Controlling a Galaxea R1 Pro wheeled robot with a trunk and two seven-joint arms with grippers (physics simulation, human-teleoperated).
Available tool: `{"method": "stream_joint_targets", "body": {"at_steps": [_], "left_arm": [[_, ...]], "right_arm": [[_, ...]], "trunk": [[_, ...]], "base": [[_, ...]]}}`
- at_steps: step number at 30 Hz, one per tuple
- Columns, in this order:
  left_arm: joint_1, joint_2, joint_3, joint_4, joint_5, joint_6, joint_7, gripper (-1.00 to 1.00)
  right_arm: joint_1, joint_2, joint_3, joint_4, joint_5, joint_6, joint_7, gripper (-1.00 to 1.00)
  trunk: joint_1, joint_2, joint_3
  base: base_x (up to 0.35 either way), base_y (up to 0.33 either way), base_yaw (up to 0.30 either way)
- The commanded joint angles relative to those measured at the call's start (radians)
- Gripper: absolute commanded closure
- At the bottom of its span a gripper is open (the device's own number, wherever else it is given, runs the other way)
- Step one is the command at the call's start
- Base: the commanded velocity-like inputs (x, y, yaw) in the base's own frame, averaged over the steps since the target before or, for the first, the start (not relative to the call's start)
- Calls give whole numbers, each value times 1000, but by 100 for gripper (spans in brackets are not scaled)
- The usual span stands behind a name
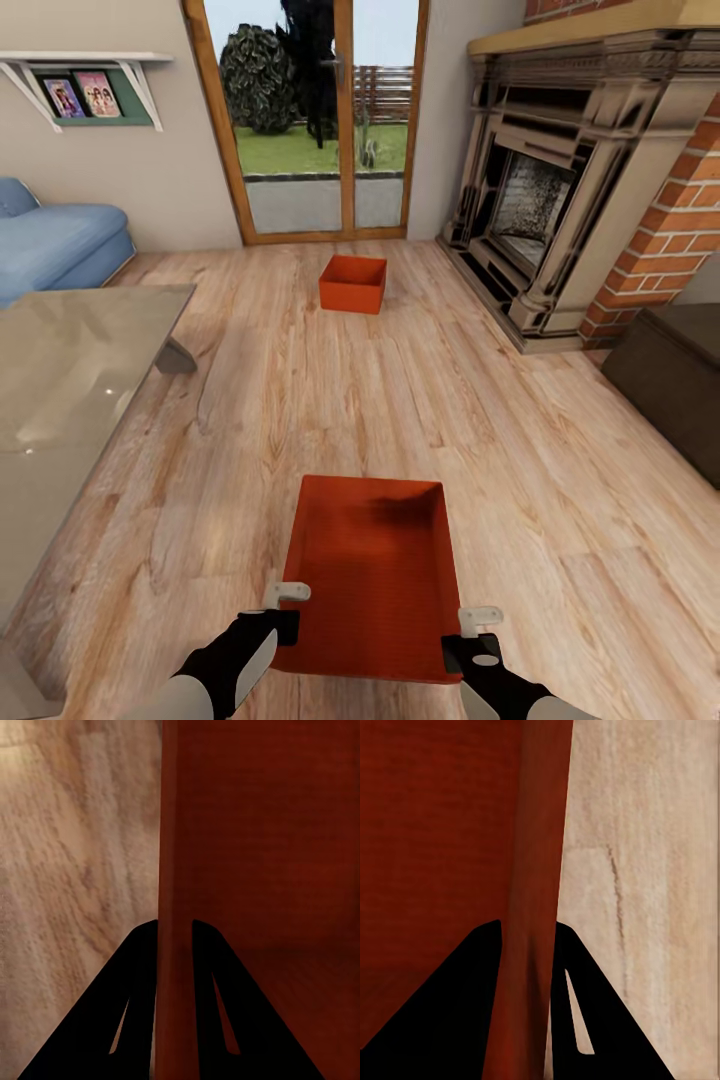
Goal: Move the two storage containers from the living room to the garage. In the garage, place one container on the floor and stack the other container on top of it (either order is fine).
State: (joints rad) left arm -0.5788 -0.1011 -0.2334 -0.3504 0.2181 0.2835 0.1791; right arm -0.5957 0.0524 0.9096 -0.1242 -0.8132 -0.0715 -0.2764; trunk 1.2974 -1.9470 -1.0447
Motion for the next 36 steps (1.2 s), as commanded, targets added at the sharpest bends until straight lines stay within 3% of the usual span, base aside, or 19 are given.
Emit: {"method": "stream_joint_targets", "body": {"at_steps": [1, 36], "left_arm": [[0, 1, -37, 0, 34, 3, -15, 100], [0, 1, -37, 0, 35, 3, -13, 100]], "right_arm": [[-1, -6, 14, 3, -15, -6, -16, 100], [-1, -8, 15, 2, -12, -8, -13, 100]], "trunk": [[-4, 7, 3], [-138, 252, 112]], "base": [[0, 0, 0], [0, 0, 0]]}}
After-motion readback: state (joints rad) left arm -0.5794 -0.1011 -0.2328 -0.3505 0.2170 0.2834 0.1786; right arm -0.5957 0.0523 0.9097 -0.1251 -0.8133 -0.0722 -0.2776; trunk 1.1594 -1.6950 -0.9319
